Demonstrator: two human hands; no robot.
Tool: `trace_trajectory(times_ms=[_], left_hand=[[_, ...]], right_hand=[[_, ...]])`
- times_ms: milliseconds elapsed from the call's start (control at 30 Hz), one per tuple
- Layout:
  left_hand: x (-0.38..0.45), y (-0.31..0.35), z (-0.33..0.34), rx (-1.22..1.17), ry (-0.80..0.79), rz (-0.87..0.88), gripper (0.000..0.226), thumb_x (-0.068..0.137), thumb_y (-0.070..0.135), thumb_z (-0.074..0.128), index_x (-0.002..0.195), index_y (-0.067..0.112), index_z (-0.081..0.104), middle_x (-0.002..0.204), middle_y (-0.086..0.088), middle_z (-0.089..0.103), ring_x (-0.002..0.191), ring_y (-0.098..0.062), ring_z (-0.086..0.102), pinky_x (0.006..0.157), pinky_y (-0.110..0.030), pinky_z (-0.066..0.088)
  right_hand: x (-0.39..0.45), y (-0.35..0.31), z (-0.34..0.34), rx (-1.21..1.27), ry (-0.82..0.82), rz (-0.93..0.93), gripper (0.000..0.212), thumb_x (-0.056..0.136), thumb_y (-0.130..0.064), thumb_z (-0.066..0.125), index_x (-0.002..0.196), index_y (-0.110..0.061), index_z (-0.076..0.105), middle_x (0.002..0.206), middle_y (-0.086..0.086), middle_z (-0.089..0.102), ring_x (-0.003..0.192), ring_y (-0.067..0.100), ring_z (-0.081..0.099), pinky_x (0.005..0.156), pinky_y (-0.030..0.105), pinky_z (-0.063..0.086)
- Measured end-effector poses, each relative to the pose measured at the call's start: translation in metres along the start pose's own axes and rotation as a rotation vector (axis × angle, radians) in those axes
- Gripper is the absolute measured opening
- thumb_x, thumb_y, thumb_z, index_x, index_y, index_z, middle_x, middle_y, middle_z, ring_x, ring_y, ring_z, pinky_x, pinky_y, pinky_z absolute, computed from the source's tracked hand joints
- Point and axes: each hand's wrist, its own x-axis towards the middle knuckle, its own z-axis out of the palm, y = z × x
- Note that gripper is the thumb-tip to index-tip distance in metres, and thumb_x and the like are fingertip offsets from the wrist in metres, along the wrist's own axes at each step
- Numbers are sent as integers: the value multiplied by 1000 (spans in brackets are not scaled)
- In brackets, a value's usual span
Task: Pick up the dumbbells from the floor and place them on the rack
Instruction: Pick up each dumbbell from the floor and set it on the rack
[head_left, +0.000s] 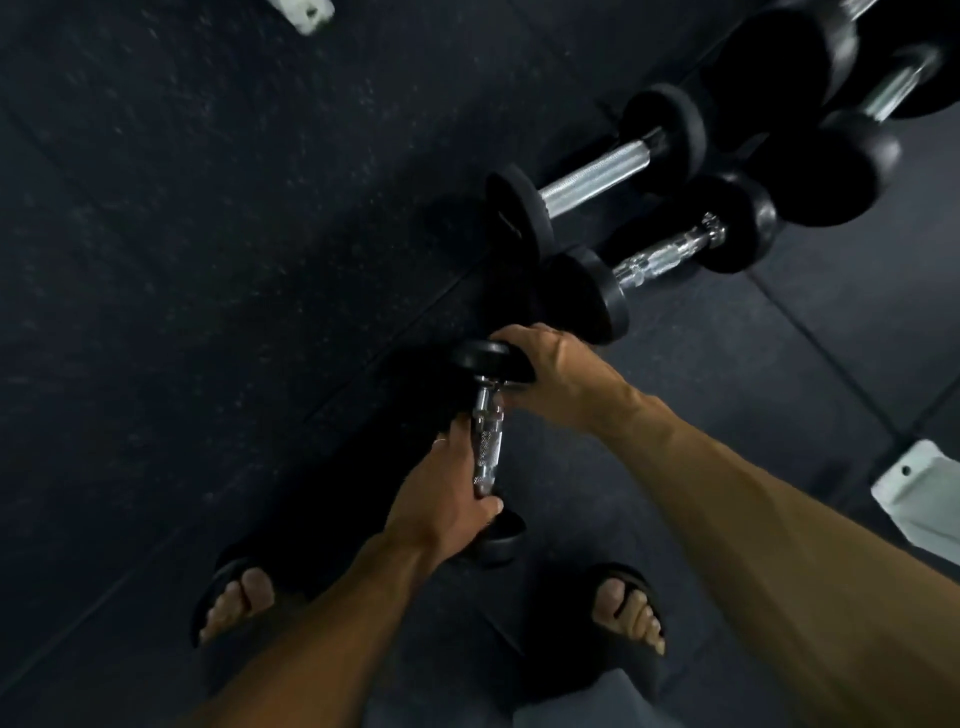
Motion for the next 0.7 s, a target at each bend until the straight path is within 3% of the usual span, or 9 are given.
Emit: trace_trajectory(times_ms=[133,467,700], left_hand=[[6,1,6,-66,-25,-18,85,73,21,80,135,24,23,123,-7,60,106,-23,64,93,-35,52],[-14,15,-21,-29,-7,-3,75,73,13,72,133,26,28,101,-2,63,89,-22,65,82,-41,55],[-81,72,-87,32,22,-17,79,76,18,74,139,25,25,115,-8,62,104,-26,61,91,-39,50]], right_hand=[[5,7,2,16,30,-54,43,78,-26,74,119,-26,59,109,1,64,100,21,63,88,42,52],[-10,2,-13,135,51,-17,46,81,-26,76,122,-25,58,103,-4,67,95,13,64,82,28,53],[-59,-62,-90,122,97,-84,47,78,-24,77,122,-23,59,105,2,69,100,21,64,87,39,52]])
